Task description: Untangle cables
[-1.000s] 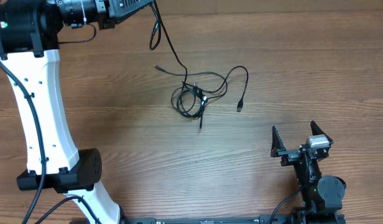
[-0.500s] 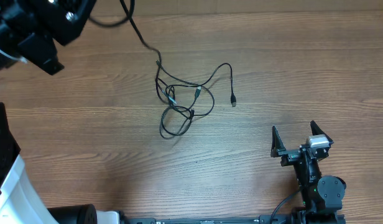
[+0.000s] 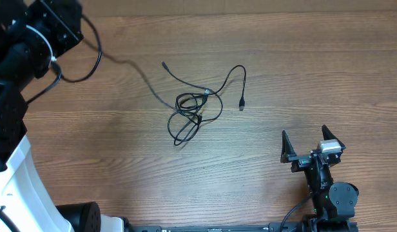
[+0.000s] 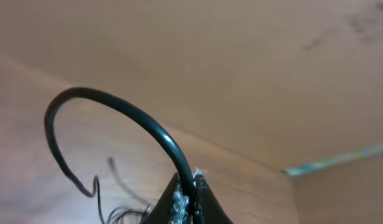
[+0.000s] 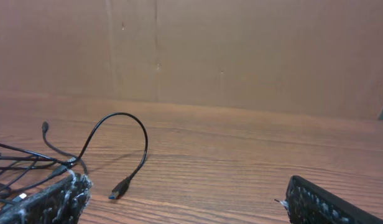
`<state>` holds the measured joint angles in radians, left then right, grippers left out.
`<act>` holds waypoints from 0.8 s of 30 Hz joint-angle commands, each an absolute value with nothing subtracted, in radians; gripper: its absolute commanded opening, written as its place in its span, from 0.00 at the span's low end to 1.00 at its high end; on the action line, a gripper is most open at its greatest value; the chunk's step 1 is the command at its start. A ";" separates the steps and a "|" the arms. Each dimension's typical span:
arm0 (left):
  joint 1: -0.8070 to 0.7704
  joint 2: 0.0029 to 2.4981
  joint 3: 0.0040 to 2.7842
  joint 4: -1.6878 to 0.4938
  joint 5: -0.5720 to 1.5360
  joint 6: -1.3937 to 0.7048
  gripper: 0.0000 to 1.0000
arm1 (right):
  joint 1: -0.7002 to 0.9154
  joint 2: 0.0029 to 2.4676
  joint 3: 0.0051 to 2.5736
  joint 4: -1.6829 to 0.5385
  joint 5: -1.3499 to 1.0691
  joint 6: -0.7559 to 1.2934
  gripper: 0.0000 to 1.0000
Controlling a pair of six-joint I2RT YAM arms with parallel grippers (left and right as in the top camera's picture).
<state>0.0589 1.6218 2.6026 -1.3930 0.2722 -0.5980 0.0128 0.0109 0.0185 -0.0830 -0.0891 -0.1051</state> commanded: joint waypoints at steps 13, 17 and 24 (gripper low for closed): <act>0.015 1.609 2.609 -1.689 0.857 -0.220 0.04 | 0.005 0.003 0.009 -0.079 -0.088 -0.106 1.00; -0.043 1.610 2.607 -1.689 0.846 -0.221 0.04 | 0.005 0.003 0.009 -0.071 -0.088 -0.107 1.00; -0.247 1.610 2.607 -1.689 0.799 -0.225 0.04 | 0.005 0.003 0.009 0.067 -0.823 0.304 1.00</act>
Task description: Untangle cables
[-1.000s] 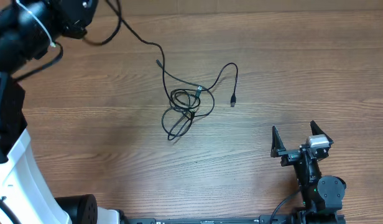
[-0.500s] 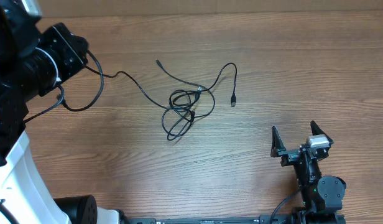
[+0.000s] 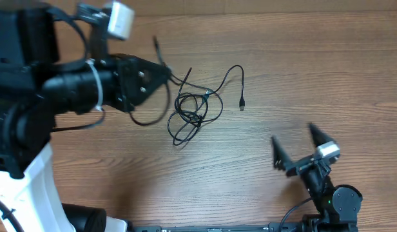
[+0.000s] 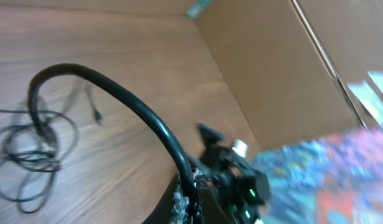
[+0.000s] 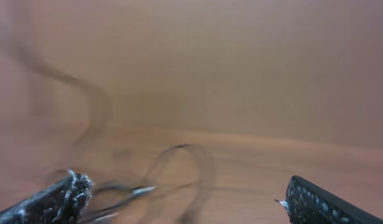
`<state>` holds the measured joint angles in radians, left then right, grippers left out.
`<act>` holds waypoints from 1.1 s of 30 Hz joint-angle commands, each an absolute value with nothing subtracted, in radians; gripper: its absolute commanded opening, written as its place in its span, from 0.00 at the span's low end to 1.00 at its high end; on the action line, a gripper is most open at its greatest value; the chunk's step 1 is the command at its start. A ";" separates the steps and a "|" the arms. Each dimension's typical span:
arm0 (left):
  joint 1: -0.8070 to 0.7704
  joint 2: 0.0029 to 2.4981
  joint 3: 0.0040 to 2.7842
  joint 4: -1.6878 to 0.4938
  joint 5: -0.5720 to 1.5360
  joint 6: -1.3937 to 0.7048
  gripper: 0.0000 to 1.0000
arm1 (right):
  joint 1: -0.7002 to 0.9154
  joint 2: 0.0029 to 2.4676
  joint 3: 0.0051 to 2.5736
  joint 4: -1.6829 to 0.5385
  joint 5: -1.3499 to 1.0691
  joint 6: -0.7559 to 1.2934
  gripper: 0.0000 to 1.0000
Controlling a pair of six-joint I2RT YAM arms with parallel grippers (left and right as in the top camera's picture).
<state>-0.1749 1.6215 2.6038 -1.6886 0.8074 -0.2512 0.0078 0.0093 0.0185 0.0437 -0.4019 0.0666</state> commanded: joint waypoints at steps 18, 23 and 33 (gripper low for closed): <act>-0.395 1.608 2.608 -1.369 0.868 -1.000 0.04 | 0.008 0.555 0.873 -0.622 -0.722 -0.080 1.00; -0.395 1.607 2.608 -0.960 0.923 -1.282 0.04 | 0.066 0.864 0.884 -0.512 -1.152 -0.049 1.00; -0.395 1.608 2.608 -0.827 0.858 -1.488 0.04 | 0.585 1.077 0.886 0.014 -0.201 0.122 1.00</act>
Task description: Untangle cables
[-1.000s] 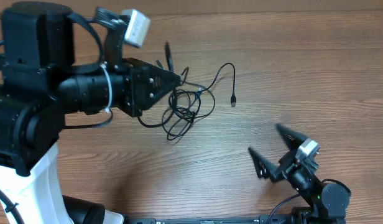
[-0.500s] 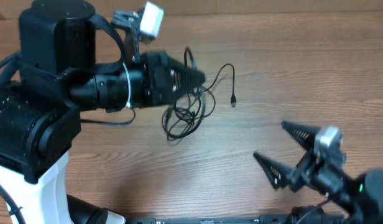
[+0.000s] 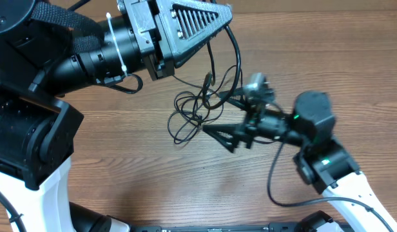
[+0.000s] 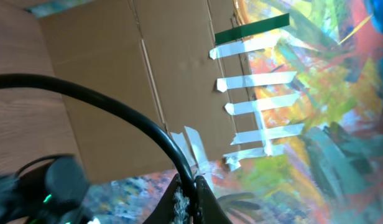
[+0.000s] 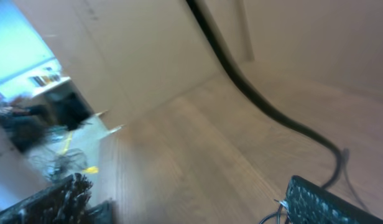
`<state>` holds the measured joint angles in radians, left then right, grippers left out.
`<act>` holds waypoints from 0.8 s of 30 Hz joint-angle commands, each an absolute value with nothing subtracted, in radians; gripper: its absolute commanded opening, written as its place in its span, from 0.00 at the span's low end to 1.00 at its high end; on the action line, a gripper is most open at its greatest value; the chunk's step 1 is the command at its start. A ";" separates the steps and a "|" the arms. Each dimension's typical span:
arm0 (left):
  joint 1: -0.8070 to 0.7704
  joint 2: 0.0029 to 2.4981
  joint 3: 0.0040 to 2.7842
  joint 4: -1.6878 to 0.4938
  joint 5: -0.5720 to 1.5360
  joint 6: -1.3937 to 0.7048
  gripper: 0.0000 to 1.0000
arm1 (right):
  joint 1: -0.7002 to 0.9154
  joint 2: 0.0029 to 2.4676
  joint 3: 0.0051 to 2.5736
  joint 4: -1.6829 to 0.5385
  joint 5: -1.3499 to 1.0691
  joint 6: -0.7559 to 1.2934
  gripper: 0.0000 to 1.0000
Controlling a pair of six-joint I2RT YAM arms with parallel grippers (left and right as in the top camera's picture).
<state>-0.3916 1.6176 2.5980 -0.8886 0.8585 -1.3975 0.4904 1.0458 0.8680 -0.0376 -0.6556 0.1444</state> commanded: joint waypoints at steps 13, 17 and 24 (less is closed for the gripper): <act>-0.393 1.602 2.608 -0.754 0.918 -1.620 0.04 | 0.622 1.303 0.886 0.332 -0.015 0.122 0.95; -0.391 1.602 2.608 -0.755 0.917 -1.599 0.04 | 0.623 1.303 0.886 0.323 -0.049 0.130 0.45; -0.301 1.603 2.608 -0.785 0.906 -1.562 0.04 | 0.622 1.277 0.886 0.310 -0.148 0.275 0.04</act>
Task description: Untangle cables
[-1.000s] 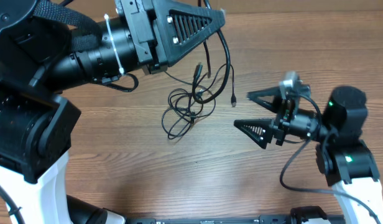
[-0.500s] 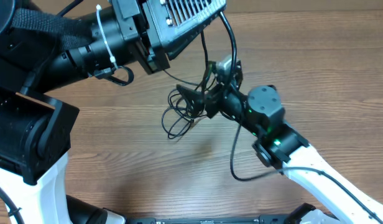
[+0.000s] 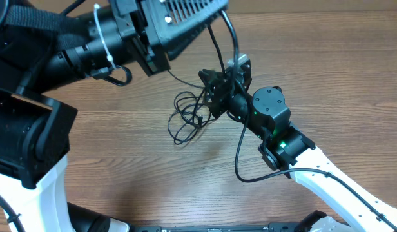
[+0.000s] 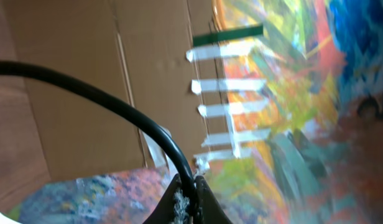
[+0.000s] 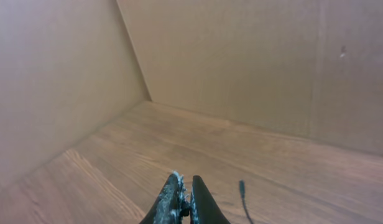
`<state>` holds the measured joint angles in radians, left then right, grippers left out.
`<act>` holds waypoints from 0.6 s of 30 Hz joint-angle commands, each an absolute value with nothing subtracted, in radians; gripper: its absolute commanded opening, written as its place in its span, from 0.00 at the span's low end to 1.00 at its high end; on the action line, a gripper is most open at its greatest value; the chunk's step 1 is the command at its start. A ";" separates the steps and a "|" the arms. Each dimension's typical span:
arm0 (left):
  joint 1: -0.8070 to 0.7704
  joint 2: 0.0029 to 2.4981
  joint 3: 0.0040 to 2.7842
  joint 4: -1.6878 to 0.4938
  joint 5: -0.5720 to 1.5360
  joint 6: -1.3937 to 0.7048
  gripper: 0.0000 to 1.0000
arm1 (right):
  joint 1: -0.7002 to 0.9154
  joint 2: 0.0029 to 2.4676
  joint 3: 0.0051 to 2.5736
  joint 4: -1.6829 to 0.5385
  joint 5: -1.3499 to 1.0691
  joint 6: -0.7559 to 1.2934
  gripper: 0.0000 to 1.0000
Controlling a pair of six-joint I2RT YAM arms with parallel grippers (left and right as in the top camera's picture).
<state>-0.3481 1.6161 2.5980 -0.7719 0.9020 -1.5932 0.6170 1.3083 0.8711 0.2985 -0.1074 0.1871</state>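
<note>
A tangle of thin black cables [image 3: 185, 116] lies on the wooden table [image 3: 89, 167]. High above it, my left gripper [image 3: 214, 9] is shut on a thicker black cable [image 3: 214, 45] that hangs down toward the tangle. The left wrist view shows that cable [image 4: 117, 106] arching out of the closed jaws of the left gripper [image 4: 186, 208]. My right gripper [image 3: 210, 90] sits at the tangle's upper right edge. In the right wrist view the right gripper [image 5: 185, 208] is shut with a small dark strand pinched between its fingers. A loose cable end [image 5: 242, 186] lies just beyond.
Cardboard walls [image 5: 241, 62] ring the table. The right arm [image 3: 282, 138] reaches in from the lower right, its own wiring looping beside it [image 3: 240, 161]. The bulky left arm [image 3: 69, 51] fills the upper left.
My right gripper was open, low beside the tangle's right side; now it is shut at the tangle's upper right edge. The left gripper still holds its cable high, shifted slightly.
First my left gripper held the cable at the far left corner while the right stood open at the lower right. Then the left arm was near the tangle. Later it was high above, with the right open beside the tangle. Now the right is shut there.
</note>
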 commanded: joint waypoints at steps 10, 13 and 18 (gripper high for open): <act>-0.141 1.610 2.607 -1.029 0.607 -1.152 0.20 | 0.622 1.051 0.886 0.307 -0.251 0.781 0.04; -0.131 1.620 2.607 -1.141 0.388 -0.913 0.67 | 0.621 1.012 0.886 0.278 -0.248 0.847 0.04; -0.131 1.654 2.607 -1.301 0.163 -0.663 1.00 | 0.620 1.006 0.886 0.249 -0.249 0.984 0.04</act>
<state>-0.1349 1.6260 2.5992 -1.2442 0.3813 -0.8886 0.6170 1.0145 0.8711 0.2546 -0.2398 0.8703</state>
